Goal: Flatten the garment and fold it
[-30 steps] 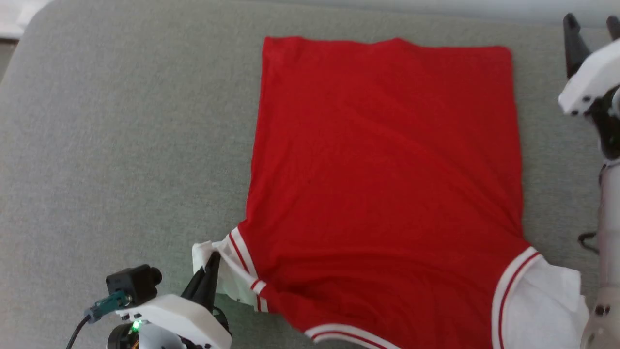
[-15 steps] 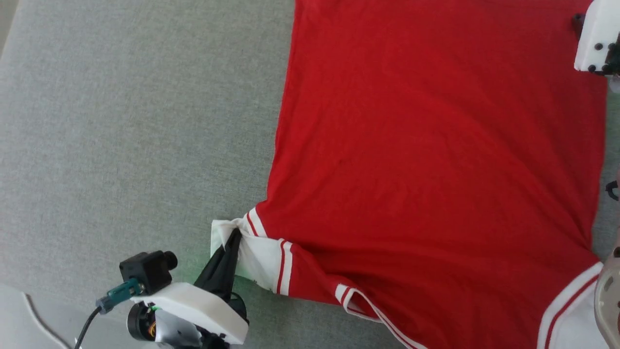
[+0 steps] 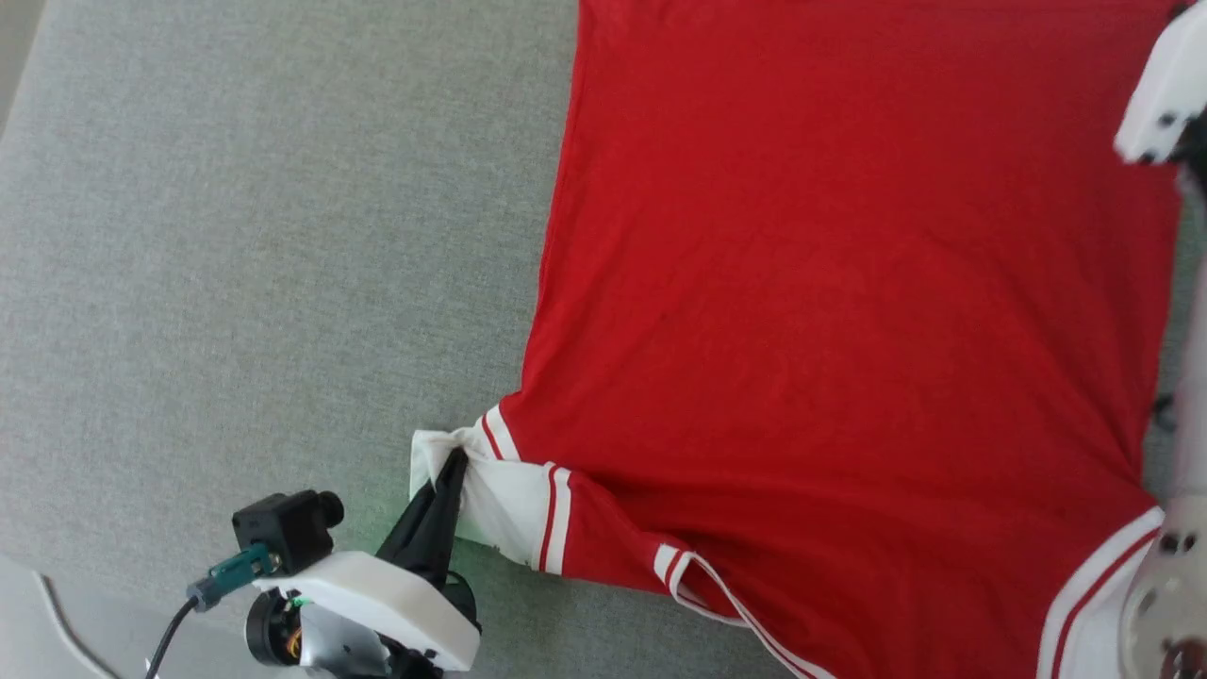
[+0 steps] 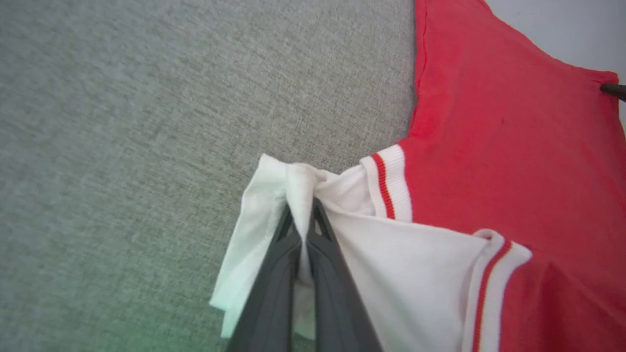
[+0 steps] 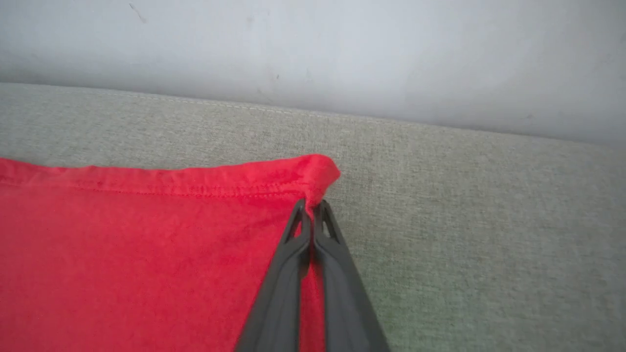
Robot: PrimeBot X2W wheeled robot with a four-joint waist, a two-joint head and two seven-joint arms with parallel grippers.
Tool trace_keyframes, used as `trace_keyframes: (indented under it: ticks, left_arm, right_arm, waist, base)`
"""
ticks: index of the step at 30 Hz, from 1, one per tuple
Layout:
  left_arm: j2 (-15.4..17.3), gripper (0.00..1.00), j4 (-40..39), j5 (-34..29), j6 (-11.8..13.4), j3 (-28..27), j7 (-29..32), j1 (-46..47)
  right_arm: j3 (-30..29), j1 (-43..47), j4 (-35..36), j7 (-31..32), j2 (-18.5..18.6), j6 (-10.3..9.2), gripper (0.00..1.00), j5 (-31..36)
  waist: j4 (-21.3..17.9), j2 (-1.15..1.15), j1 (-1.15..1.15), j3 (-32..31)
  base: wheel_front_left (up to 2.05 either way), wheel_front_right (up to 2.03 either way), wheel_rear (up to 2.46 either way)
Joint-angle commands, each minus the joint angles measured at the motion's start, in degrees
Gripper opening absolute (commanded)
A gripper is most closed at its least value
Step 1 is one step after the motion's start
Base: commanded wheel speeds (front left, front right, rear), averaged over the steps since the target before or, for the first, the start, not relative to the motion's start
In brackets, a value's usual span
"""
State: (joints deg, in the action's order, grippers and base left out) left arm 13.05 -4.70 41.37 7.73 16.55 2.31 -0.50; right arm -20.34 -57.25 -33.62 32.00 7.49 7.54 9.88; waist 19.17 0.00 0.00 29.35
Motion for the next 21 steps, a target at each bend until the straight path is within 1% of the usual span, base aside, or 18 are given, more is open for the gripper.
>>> trace_keyframes:
  ticks: [1,4,6,9,11,13,15,17,21]
  left_arm:
    - [1.0,0.0,2.4,0.1,1.5,-0.5,1.0,-1.1]
    - [1.9,0.0,2.0,0.1,2.0,-1.1,1.3,-2.2]
    - [2.6,0.0,1.6,0.1,2.7,-1.6,1.6,-3.3]
    - [3.6,0.0,0.6,0.0,3.4,-1.9,2.4,-5.1]
    - [4.1,0.0,-0.1,0.1,3.8,-1.8,3.1,-6.1]
    - [4.5,0.0,-0.9,0.2,4.3,-1.9,3.7,-7.1]
    - [5.0,0.0,-1.6,0.3,4.8,-1.9,4.4,-8.2]
    - [5.4,0.0,-2.4,0.5,5.1,-1.9,5.1,-9.0]
    - [6.0,0.0,-3.8,0.6,5.8,-2.2,5.8,-10.5]
  right_arm:
    - [0.3,4.0,1.4,-6.3,-1.0,-0.05,0.0,-0.8]
    - [0.6,10.2,3.7,-17.0,-2.2,-0.05,0.0,-2.1]
    - [-0.2,14.4,5.0,-22.8,-3.0,-0.05,0.0,-3.3]
    - [-2.4,20.9,7.1,-28.1,-3.8,-0.05,0.0,-4.6]
    - [-4.3,25.4,9.2,-29.8,-4.2,-0.05,0.0,-5.4]
    - [-5.8,29.9,12.0,-29.9,-4.4,-0.05,0.0,-5.8]
    - [-7.2,34.5,15.0,-28.6,-4.5,-0.05,0.0,-6.3]
    - [-8.3,38.8,17.8,-26.0,-4.6,-0.05,0.0,-7.5]
    - [-8.7,46.9,21.7,-18.2,-4.6,-0.05,0.0,-10.9]
  waist:
    - [-1.7,0.0,0.0,-3.0]
    - [-3.1,0.0,0.0,-6.3]
    - [-4.4,0.0,0.0,-8.9]
    - [-6.0,0.0,0.0,-12.8]
    - [-6.7,0.0,0.0,-15.2]
    - [-7.4,0.0,0.0,-17.0]
    - [-8.2,0.0,0.0,-18.6]
    - [-8.9,0.0,0.0,-19.6]
    - [-10.2,0.0,0.0,-20.7]
  base:
    - [0.0,0.0,0.0]
    - [0.0,0.0,0.0]
    - [0.0,0.0,0.0]
    - [0.0,0.0,0.0]
    - [0.0,0.0,0.0]
    - [0.0,0.0,0.0]
    - [0.0,0.0,0.0]
    - [0.0,0.0,0.0]
    - [0.0,0.0,0.0]
